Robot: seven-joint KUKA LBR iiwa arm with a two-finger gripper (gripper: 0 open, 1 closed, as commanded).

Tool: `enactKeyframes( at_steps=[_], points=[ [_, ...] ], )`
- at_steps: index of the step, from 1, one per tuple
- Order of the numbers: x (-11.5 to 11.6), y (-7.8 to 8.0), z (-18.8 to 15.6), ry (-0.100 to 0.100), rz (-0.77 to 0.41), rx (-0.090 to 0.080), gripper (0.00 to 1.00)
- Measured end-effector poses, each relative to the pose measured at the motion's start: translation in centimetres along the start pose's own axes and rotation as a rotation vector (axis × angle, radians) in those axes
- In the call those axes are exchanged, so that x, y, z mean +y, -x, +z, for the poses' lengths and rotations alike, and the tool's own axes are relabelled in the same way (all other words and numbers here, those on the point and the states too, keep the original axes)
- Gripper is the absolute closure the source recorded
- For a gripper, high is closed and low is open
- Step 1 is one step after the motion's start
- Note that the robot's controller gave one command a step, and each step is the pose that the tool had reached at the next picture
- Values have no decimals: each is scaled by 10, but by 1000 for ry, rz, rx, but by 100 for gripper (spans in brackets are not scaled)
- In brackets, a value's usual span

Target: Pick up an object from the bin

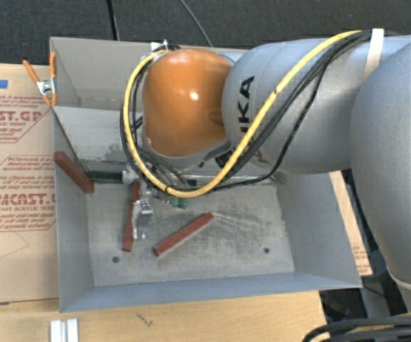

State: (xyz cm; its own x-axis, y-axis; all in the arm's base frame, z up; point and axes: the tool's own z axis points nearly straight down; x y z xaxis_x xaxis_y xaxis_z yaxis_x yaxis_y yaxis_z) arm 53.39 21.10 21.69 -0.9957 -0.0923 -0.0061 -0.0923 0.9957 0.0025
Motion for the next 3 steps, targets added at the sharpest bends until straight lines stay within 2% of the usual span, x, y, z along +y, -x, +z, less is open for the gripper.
enactKeyframes(
  at_steps=[1,2,3],
  points=[
    [-9,-14,58,0,-38,1,0],
    [-17,-14,123,-1,-154,2,0],
    [-43,2,141,6,-210,-11,100]
  ],
)
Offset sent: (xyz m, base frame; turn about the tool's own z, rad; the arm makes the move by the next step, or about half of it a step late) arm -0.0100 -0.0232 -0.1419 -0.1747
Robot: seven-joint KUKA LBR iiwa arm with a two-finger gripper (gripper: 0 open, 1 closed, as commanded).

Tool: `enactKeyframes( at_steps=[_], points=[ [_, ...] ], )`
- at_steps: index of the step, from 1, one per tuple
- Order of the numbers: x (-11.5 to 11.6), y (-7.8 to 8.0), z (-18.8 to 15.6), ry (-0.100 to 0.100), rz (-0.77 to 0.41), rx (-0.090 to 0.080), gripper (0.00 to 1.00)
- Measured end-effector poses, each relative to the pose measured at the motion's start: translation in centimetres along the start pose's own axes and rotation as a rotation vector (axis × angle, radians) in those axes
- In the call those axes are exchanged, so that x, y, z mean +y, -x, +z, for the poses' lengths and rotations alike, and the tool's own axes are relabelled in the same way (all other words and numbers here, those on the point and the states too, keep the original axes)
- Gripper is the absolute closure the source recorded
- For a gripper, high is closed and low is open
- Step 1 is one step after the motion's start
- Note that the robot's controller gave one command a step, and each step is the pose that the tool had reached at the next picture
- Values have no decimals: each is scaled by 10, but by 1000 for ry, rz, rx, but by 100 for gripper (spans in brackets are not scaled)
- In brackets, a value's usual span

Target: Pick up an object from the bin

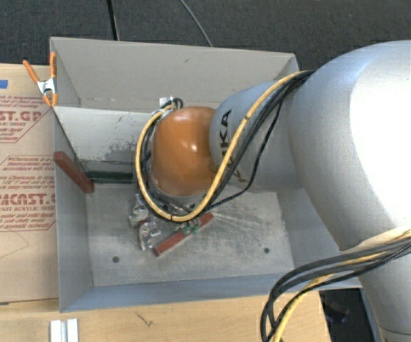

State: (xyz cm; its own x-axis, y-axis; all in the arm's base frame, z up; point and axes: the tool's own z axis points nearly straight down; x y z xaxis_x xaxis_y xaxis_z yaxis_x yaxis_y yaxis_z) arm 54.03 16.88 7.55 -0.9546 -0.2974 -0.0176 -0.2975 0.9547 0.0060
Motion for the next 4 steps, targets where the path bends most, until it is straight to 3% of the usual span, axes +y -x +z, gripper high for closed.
enactKeyframes(
  at_steps=[1,2,3,4],
  points=[
    [0,0,0,0,0,0,100],
    [-71,-10,-99,-6,80,15,100],
    [-71,-10,-99,-5,80,15,0],
    [-71,-11,-99,-5,80,16,0]
  ],
)
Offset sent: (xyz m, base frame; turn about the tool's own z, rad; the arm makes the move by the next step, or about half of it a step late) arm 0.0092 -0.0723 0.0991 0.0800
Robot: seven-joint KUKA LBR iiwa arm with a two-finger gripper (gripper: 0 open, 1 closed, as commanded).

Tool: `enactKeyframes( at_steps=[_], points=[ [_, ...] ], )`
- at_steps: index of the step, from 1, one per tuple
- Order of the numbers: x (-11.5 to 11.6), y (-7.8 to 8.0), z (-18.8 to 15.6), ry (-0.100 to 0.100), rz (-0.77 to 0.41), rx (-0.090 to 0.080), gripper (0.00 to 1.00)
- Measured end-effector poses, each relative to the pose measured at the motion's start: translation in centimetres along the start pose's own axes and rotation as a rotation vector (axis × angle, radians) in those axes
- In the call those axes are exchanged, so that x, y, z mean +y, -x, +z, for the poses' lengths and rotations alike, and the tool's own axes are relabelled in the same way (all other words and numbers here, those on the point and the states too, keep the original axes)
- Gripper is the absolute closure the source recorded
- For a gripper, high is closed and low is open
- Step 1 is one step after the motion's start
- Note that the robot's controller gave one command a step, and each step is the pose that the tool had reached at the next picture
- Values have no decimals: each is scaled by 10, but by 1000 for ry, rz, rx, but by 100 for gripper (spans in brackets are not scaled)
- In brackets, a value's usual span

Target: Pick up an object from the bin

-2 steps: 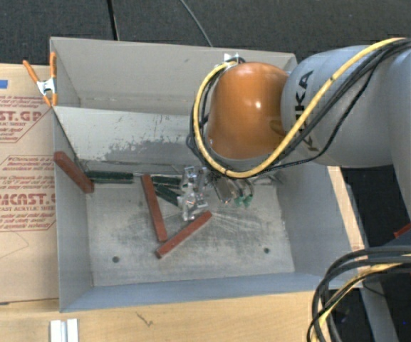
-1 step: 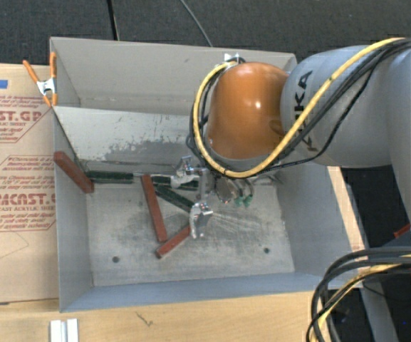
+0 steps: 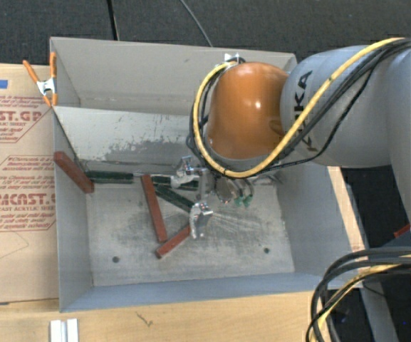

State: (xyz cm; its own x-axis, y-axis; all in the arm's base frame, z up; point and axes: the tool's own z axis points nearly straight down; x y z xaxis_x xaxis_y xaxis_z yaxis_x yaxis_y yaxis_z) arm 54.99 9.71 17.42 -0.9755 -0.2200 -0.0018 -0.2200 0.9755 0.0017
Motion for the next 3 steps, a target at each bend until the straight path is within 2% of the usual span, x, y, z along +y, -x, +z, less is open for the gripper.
enactKeyframes(
  at_steps=[1,2,3],
  points=[
    [1,-17,99,0,-116,0,100],
    [1,-17,99,0,-116,0,100],
    [-17,-16,-47,-2,-51,-3,100]
  ],
)
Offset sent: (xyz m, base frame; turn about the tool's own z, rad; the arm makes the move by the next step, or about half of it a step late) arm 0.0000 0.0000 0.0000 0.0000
